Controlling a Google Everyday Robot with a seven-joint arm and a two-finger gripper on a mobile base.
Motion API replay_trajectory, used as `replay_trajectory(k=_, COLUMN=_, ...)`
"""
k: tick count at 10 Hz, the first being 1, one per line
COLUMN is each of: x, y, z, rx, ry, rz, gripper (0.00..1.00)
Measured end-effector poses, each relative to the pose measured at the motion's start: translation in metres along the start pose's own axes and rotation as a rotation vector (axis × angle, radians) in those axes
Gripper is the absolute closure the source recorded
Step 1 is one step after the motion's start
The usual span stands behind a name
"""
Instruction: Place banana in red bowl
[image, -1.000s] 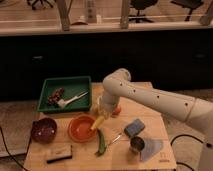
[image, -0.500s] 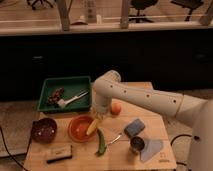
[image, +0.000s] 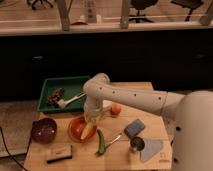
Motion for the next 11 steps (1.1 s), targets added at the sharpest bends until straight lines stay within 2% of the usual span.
replay_trajectory(k=4, x=-0.002, y=-0.017, z=-0.001, rx=0.021, ry=-0.028, rz=-0.075, gripper=1.00)
replay_trajectory(k=8, x=-0.007, y=-0.030, z=0.002, rx=0.025, ry=-0.057, rz=-0.130, gripper=1.00)
replay_trajectory(k=10, x=-0.007, y=-0.032, z=0.002, rx=0.024, ry=-0.067, rz=-0.138, gripper=0.89)
replay_trajectory(k=11, x=-0.007, y=-0.033, z=0.003, rx=0.022, ry=-0.072, rz=-0.141, gripper=0.77)
